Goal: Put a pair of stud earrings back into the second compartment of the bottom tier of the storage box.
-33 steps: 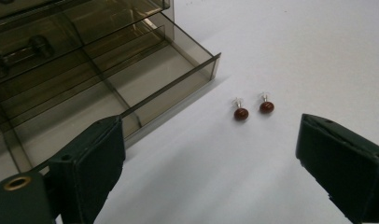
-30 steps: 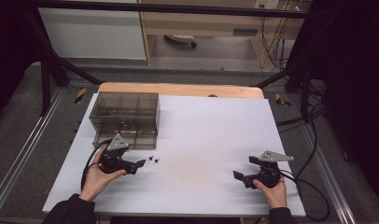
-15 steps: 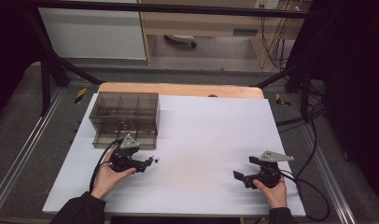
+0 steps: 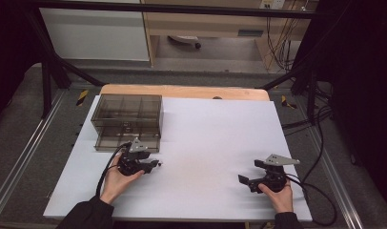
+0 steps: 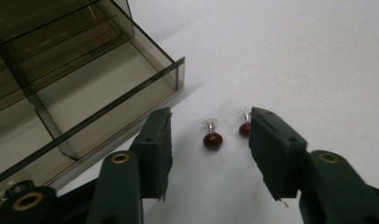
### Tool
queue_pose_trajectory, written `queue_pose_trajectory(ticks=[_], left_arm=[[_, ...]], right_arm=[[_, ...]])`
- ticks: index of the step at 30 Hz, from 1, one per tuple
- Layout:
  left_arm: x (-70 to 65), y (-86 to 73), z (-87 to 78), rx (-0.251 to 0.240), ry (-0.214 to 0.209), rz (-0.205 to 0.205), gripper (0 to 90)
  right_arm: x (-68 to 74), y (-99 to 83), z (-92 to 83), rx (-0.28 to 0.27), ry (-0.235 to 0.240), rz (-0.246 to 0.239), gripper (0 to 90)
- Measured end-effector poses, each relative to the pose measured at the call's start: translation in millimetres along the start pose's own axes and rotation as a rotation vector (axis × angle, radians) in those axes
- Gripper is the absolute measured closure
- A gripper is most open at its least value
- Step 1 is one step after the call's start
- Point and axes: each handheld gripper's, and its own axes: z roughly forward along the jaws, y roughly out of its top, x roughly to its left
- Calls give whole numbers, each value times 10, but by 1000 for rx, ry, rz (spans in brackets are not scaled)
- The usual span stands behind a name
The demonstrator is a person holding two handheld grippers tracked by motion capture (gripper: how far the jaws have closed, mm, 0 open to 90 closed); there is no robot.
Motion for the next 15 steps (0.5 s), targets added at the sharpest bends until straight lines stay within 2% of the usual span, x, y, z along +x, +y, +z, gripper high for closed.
queue_pose_trajectory(ticks=[3,8,15], left_arm=[[-10,-2,24,11,0,3,565],[-15,-2,51,13,-9,-4,664],[-25,-11,86,27,5,6,743]], right_arm=[[-1,-1,1,2,2,-4,7],[-1,0,0,1,2,-3,7],[2,0,-2,1,2,1,7]])
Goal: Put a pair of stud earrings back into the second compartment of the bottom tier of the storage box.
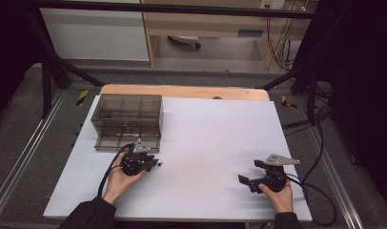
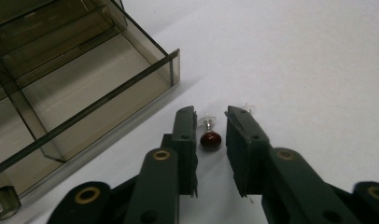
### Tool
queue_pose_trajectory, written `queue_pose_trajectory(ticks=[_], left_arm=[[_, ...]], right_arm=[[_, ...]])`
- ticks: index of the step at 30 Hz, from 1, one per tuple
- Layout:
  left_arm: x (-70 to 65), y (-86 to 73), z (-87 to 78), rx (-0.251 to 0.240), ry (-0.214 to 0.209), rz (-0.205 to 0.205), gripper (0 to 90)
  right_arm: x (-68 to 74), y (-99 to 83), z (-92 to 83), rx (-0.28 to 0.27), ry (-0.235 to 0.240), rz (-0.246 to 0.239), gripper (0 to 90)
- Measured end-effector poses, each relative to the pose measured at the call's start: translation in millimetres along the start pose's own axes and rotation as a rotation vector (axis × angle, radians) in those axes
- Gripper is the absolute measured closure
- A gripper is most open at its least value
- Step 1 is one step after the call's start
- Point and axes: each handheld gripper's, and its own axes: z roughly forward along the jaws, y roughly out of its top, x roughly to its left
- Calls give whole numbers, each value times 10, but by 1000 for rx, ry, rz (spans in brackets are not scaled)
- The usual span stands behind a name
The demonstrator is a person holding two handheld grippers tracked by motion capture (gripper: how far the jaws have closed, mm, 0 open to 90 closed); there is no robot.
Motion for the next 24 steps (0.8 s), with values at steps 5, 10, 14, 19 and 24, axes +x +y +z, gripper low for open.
queue_pose_trajectory(ticks=[5,10,14,19,24], left_arm=[[-2,-6,15,3,6,-1,791],[4,-8,17,-1,1,-4,797],[10,-8,14,-3,-2,-8,803],[20,-3,-35,-19,-9,-4,803],[27,-9,-103,-24,-14,-5,804]], right_arm=[[-1,-2,4,4,1,-3,7],[-3,-2,6,3,1,-5,8],[-2,-2,2,3,3,-5,7],[-4,-1,2,2,4,-6,7],[-3,-1,3,0,4,-5,7]])
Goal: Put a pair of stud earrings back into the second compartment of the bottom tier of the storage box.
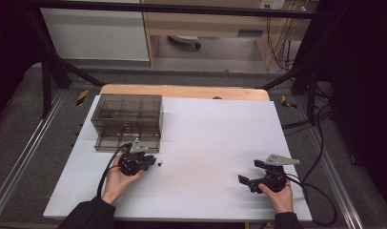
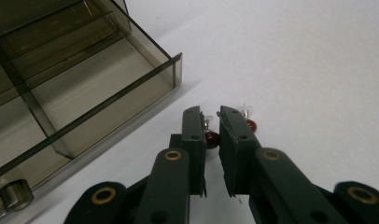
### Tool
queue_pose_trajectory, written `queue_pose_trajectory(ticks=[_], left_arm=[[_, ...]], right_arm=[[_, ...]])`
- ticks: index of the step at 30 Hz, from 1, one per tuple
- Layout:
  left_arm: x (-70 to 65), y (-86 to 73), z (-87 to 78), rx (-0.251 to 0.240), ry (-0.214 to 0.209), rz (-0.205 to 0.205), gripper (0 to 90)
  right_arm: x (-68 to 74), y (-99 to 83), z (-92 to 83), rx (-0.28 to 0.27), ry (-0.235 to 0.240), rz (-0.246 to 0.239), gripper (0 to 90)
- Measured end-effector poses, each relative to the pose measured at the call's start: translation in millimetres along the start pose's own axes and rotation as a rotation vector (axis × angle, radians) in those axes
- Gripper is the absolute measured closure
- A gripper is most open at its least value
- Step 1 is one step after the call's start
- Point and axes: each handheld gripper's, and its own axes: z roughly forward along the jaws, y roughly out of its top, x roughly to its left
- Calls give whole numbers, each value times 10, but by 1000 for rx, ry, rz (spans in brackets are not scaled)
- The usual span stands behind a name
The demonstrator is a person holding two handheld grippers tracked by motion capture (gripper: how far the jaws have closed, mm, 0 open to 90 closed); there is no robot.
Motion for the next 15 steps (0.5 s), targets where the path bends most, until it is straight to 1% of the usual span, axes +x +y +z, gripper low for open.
queue_pose_trajectory(ticks=[5,9,15], left_arm=[[-3,-14,-46,-1,-1,-2,804],[-3,-24,-91,-6,-3,9,803],[16,-40,-187,-13,-8,1,803]], right_arm=[[2,1,-1,-1,1,3,8],[0,0,-1,2,1,0,8],[0,0,0,2,1,0,8]])
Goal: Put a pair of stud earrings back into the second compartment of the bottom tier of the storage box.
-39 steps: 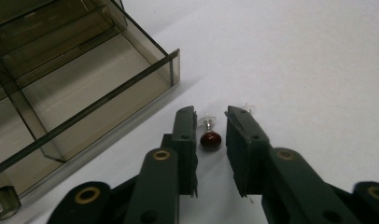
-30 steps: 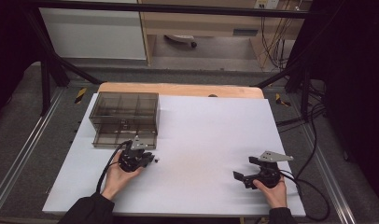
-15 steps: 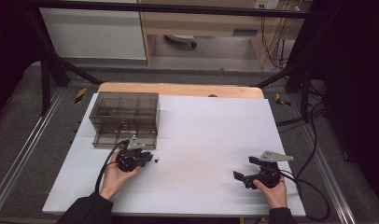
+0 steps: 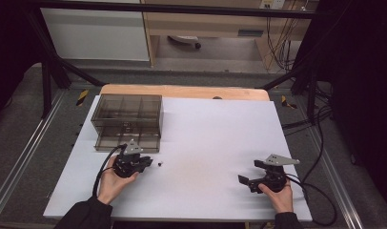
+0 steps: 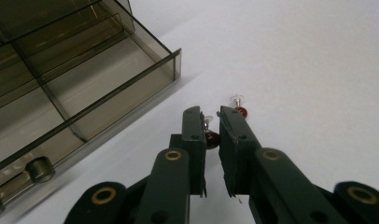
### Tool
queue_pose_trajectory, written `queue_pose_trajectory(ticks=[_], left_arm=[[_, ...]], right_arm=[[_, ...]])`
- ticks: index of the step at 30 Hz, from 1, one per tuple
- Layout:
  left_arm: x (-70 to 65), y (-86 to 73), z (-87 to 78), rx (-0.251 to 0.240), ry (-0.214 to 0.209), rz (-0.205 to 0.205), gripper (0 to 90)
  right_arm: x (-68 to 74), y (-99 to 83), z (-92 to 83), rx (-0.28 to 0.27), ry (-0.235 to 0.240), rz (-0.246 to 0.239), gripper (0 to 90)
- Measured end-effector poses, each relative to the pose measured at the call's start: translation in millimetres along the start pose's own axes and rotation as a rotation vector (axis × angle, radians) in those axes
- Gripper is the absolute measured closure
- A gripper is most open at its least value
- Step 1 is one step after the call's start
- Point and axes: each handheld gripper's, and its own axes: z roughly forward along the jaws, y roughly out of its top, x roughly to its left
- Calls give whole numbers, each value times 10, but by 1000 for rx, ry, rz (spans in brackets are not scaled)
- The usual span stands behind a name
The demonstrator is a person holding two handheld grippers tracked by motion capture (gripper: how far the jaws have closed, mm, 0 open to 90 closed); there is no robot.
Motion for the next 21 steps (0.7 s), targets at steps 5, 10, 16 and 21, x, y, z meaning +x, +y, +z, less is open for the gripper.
queue_pose_trajectory(ticks=[5,10,16,21], left_arm=[[25,-13,-57,1,0,-17,804],[36,-6,-104,2,4,-22,804],[59,10,-183,0,10,-23,804],[92,29,-254,-7,11,-34,804]], right_arm=[[2,0,3,0,0,3,8],[3,0,1,1,0,3,8],[2,-1,-1,0,1,0,8],[4,-2,2,2,0,2,8]])
